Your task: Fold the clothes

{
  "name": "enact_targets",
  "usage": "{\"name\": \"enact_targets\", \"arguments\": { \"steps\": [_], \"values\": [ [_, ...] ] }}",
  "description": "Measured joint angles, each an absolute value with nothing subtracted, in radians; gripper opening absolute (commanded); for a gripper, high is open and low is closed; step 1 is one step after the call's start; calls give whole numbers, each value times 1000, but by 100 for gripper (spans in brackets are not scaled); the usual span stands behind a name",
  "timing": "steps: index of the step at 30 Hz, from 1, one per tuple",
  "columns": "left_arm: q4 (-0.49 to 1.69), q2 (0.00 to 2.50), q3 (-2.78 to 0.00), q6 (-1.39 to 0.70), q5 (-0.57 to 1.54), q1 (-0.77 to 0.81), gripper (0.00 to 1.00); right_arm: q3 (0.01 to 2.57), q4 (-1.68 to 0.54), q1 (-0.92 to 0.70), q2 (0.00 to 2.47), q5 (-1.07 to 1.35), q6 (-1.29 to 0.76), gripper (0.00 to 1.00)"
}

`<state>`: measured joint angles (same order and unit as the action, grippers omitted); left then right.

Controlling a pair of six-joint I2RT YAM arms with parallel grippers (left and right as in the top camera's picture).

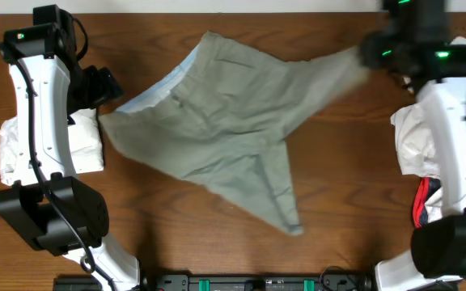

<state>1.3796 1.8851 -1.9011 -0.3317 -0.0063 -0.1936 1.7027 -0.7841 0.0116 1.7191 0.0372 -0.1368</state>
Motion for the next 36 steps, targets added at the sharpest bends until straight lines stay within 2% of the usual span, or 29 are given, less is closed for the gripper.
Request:
{"name": "enact_targets", "arguments": {
  "steps": [1, 3, 12, 18, 22, 25, 31, 36],
  "values": [
    [1380, 1885, -1901, -332, -6, -193, 98, 1703, -777, 39, 1726, 24, -152, 53],
    [1380, 1885, -1901, -332, -6, -191, 98, 1703, -780, 95, 1760, 14, -176, 60],
    [1381, 1885, -1901, -331, -6, -150, 98, 1697, -1052, 125, 1864, 102, -149, 57],
    [1380, 1885, -1901, -309, -6, -96, 98, 1695, -1351, 65, 1863, 248, -28, 59],
    [1374, 1885, -1891, -297, -4, -83, 98, 1669, -1462, 3, 1863, 311, 45, 58],
    [1357, 1885, -1862, -287, -4, -84, 98, 1600, -1457, -48, 1860, 338, 77, 56],
    [1340, 1885, -1812, -286, -3, -84, 98, 1399, -1291, -157, 1859, 403, 85, 57],
    [1330, 1885, -1812, -286, -4, -84, 98, 1267, -1285, -278, 1859, 434, 93, 57]
  ]
}}
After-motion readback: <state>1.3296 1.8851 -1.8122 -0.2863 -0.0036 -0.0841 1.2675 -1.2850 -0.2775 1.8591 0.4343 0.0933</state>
